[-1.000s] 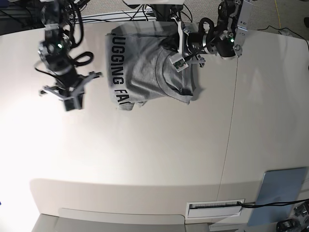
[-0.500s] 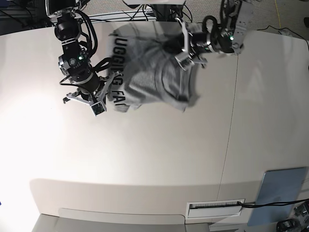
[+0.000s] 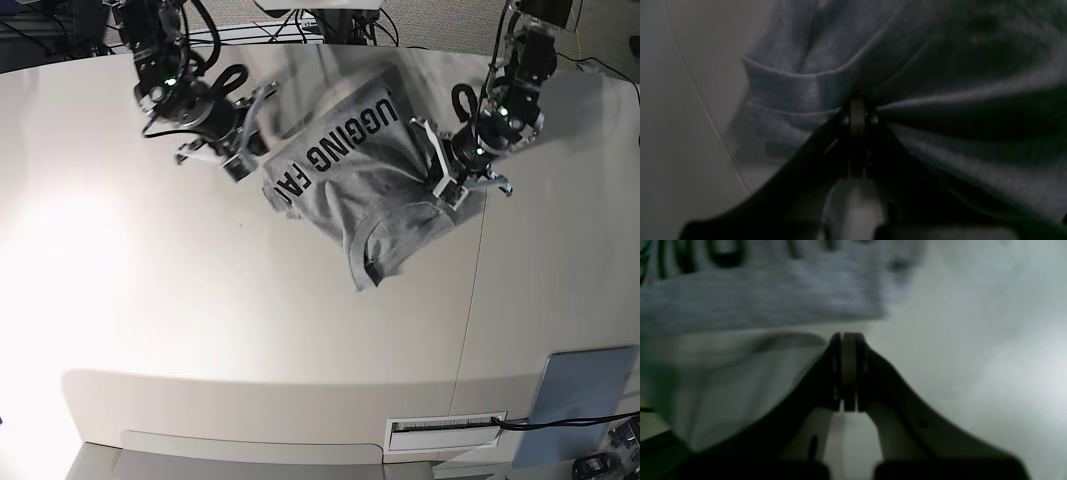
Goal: Fold the T-shirt properly
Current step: 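Grasp the folded bundle with both grippers and rotate it on the table, then release the bundle and raise both grippers away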
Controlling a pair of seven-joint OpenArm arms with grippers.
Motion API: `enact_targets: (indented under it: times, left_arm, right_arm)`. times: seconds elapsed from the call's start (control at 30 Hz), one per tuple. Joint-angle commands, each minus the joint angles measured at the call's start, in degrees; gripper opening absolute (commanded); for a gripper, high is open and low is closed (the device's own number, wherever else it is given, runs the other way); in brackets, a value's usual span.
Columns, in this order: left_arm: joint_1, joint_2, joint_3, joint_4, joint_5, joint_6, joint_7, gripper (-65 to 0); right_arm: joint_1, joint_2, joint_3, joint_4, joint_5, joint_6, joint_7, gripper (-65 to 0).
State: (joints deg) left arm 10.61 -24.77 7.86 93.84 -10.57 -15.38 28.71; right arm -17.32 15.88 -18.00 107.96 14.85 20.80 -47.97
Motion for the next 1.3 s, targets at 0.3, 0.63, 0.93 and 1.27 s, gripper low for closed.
enact_targets:
  times: [0.3, 0.63, 0.93, 1.27]
  left_arm:
    - [-1.2, -3.9, -2.3, 6.5, -10.1, 0.3, 2.3, -65.0]
    - [3.8, -4.1, -4.8, 2.2, -14.3, 2.6, -0.4, -65.0]
    - [-6.1, -3.0, -4.8, -15.4, -15.9, -2.4, -5.7, -65.0]
    - [-11.8, 0.7, -4.9, -18.5, -17.2, -8.7, -5.6, -65.0]
  right_arm:
    - [0.2, 0.1, 2.3, 4.2, 0.2, -3.9, 1.4, -65.0]
    - [5.3, -4.4, 11.3, -4.2, -2.4, -3.6, 5.4, -65.0]
    - [8.1, -8.9, 1.3, -7.4, -2.9, -3.7, 1.7, -65.0]
    - [1.1, -10.3, -6.6, -0.8, -13.8, -10.6, 1.1, -65.0]
